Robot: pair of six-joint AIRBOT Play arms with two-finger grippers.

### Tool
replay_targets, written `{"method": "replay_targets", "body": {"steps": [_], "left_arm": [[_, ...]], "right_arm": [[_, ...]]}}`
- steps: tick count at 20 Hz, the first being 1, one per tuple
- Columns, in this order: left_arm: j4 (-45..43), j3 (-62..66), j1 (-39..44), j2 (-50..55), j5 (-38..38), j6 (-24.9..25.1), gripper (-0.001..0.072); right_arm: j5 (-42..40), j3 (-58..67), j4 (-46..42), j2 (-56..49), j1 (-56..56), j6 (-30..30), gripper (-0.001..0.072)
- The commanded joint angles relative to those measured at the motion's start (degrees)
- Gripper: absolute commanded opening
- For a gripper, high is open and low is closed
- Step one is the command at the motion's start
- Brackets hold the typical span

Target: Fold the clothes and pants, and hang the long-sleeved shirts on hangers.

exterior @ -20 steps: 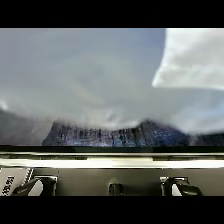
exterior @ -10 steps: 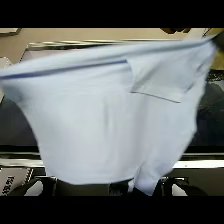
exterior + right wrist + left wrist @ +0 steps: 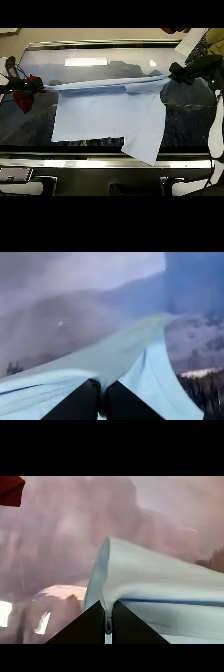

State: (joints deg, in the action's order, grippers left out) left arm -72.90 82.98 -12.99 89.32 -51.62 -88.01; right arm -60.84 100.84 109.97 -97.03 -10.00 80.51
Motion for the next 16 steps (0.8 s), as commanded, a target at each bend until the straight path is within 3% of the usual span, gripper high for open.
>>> {"method": "replay_targets", "body": {"steps": [1,5,13,16], "left_arm": [[2.03,-0.31,0.98,6.19,9.68,0.17,0.0016],[2.01,-0.33,0.96,6.88,6.21,0.17,0.0015],[1.05,-0.37,0.35,7.08,-12.39,0.2,0.0015],[0.7,-1.38,0.76,7.21,-16.06,0.2,0.0015]], "right_arm": [[7.85,-0.33,-0.2,-3.85,-0.04,0.02,0.0028],[5.07,-0.33,-1.84,-3.85,-0.04,0.02,0.0029],[-16.74,-0.35,-5.9,-3.87,-0.04,-0.22,0.0029],[-19.32,-0.39,-6.08,-4.24,-0.02,-0.22,0.0029]]}}
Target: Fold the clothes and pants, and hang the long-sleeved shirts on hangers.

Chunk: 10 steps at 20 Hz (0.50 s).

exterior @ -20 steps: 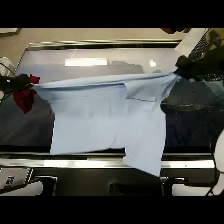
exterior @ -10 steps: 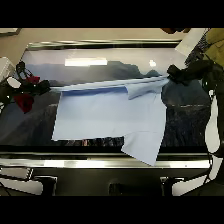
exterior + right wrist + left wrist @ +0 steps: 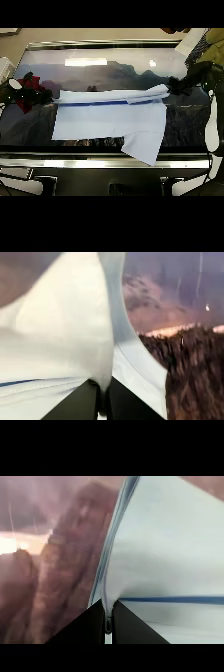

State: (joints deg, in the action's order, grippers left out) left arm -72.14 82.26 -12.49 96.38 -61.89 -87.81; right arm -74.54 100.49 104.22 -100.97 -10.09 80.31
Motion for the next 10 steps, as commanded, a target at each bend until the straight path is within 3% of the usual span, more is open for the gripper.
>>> {"method": "replay_targets", "body": {"steps": [1,9,10], "left_arm": [[-0.04,-1.4,0.42,0.15,-6.03,0.0,0.0015],[0.02,-8.28,1.62,0.2,-5.79,-0.22,0.0019],[0.0,-8.28,1.62,0.2,-5.62,-0.22,0.0045]], "right_arm": [[-5.79,-0.04,-0.33,-0.76,0.07,-0.02,0.003],[-8.04,-0.02,-0.61,-6.73,0.07,0.0,0.0031],[-7.98,-0.04,-0.79,-7.08,0.04,0.0,0.004]]}}
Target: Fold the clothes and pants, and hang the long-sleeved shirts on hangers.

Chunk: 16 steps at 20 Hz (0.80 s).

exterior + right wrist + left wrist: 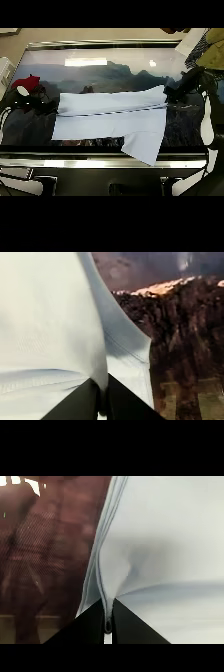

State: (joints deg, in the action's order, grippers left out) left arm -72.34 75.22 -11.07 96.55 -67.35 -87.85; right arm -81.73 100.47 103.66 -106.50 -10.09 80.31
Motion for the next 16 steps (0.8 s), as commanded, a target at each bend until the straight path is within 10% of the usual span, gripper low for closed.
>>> {"method": "replay_targets", "body": {"steps": [1,3,10,16], "left_arm": [[0.2,-1.16,0.07,0.0,-0.13,-0.2,0.0216],[0.17,-0.81,-0.37,-0.35,-0.52,-0.87,0.0592],[0.11,-2.32,-9.73,-10.88,-7.06,1.49,0.0616],[6.16,-18.86,-21.11,-24.65,-4.44,2.64,0.0616]], "right_arm": [[-0.7,-0.02,-0.46,-1.66,0.04,0.0,0.0089],[-1.77,0.07,-0.68,-1.18,-0.02,1.38,0.0349],[-5.49,-3.89,8.35,8.85,-11.1,11.47,0.0418],[-3.15,-39.87,17.16,23.74,-20.44,18.88,0.0418]]}}
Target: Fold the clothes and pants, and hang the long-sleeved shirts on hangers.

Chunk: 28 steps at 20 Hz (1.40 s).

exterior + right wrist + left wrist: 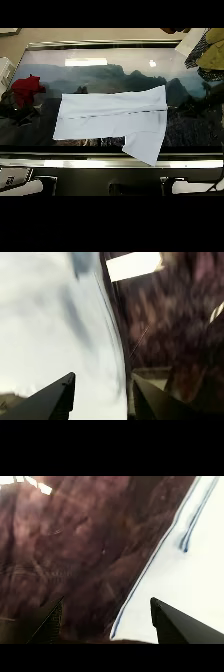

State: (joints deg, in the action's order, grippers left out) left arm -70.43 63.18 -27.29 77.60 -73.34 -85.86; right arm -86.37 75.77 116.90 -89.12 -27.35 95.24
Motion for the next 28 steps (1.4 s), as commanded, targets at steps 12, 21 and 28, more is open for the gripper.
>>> {"method": "replay_targets", "body": {"steps": [12,21,28], "left_arm": [[9.79,-13.2,-7.72,-8.2,2.4,0.63,0.0615],[11.02,-14.51,-7.26,-7.5,3.61,0.92,0.0615],[17.86,-25.44,-7.26,-7.48,7.23,9.92,0.0614]], "right_arm": [[8.94,-38.82,8.96,10.56,-3.02,7.69,0.0368],[9.53,-43.78,11.06,10.56,-3.04,9.27,0.0168],[10.16,-43.74,12.57,10.56,-3.04,11.5,0.0031]]}}
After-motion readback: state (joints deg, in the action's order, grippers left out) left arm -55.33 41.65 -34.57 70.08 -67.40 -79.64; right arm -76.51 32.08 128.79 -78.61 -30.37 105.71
